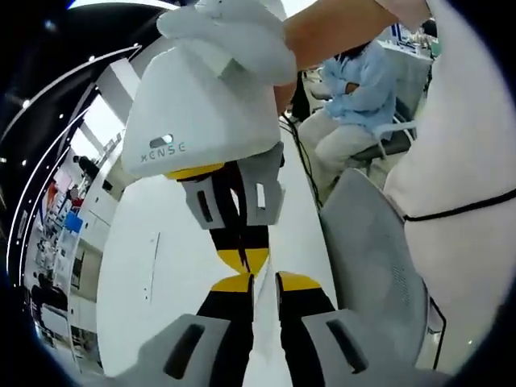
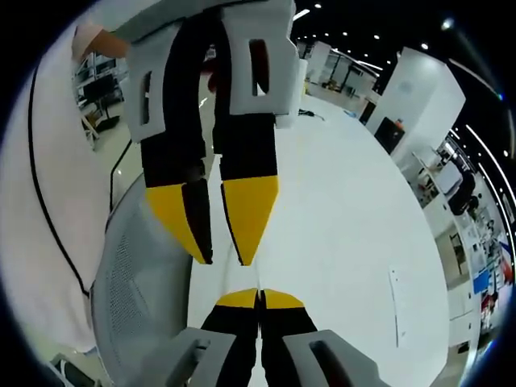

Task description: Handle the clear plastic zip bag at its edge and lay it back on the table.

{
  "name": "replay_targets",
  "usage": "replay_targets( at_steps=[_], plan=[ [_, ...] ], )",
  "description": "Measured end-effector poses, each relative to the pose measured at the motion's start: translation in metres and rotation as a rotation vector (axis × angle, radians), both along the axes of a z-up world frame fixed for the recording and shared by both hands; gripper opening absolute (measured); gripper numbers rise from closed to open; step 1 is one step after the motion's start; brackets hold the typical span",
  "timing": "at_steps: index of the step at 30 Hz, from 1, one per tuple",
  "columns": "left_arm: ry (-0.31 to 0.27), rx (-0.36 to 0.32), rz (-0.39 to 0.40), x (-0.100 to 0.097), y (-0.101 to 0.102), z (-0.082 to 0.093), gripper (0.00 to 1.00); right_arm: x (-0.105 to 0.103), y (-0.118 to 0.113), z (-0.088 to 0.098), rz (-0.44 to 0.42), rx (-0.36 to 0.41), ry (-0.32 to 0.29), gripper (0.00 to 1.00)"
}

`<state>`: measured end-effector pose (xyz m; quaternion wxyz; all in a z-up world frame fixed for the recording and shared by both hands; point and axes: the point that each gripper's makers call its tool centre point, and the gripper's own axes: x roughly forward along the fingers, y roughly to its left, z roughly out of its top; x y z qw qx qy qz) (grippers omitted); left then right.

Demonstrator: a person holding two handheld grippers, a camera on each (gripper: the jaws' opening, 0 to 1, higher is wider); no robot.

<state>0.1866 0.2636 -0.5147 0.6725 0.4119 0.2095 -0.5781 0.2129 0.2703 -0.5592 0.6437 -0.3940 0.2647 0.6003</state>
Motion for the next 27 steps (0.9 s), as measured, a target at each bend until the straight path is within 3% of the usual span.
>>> replay_targets(
  at_steps=[15, 21, 27],
  plan=[
    [-0.006, 0.078, -0.017, 0.003, 0.001, -0.014, 0.08, -0.003, 0.003, 0.001, 0.007, -0.011, 0.006, 0.0],
    [0.021, 0.096, -0.021, 0.003, 0.002, -0.02, 0.05, -0.004, 0.005, 0.002, 0.011, -0.016, 0.008, 0.0],
    [0.097, 0.083, 0.007, 0.003, 0.004, -0.024, 0.06, -0.005, 0.008, 0.002, 0.012, -0.023, 0.02, 0.0]
  ],
)
